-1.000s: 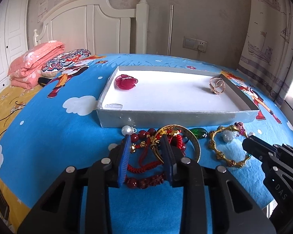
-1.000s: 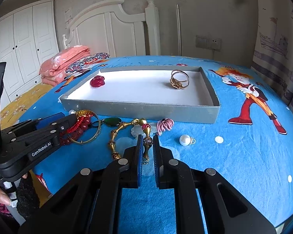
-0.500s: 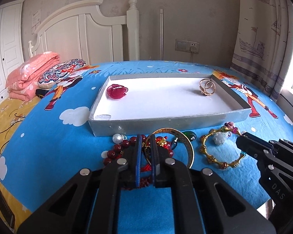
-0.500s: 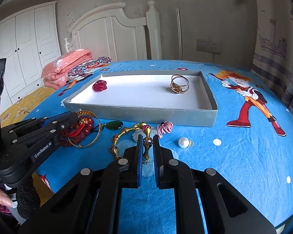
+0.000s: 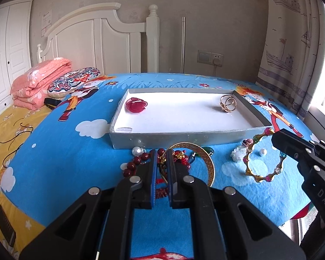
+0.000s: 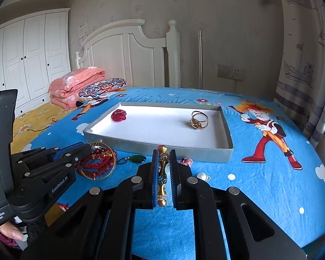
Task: Organize jewelry
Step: 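Grasp the gold bangle with the left tool while the right tool grasps the gold bead bracelet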
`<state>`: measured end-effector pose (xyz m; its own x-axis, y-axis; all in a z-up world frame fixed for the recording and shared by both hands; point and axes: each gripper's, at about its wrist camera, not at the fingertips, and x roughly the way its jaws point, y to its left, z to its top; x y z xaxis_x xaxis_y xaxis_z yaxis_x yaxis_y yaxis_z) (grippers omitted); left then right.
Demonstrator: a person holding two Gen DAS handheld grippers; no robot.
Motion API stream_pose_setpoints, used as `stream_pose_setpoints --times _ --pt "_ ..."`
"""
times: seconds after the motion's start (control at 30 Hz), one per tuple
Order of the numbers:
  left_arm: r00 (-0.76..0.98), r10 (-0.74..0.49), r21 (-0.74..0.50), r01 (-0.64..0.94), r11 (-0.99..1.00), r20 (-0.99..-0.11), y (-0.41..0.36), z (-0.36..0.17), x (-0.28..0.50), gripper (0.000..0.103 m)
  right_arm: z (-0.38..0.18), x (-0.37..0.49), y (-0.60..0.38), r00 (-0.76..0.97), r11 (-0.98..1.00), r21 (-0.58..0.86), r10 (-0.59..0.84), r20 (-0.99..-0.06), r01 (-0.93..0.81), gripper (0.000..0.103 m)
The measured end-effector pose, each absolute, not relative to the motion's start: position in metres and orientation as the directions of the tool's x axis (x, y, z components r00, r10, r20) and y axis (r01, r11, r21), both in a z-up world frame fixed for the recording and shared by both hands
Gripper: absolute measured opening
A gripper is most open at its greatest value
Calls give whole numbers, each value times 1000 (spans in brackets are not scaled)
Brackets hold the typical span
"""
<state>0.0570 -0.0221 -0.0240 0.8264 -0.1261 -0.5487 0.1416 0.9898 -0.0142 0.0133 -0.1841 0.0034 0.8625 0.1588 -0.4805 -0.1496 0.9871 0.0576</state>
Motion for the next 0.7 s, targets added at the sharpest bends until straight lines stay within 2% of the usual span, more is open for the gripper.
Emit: stream_pose_setpoints --times 0.7 --pt "848 -120 3 141 990 -516 -22 -11 42 9 16 3 -182 879 990 30 137 -457 -139 11"
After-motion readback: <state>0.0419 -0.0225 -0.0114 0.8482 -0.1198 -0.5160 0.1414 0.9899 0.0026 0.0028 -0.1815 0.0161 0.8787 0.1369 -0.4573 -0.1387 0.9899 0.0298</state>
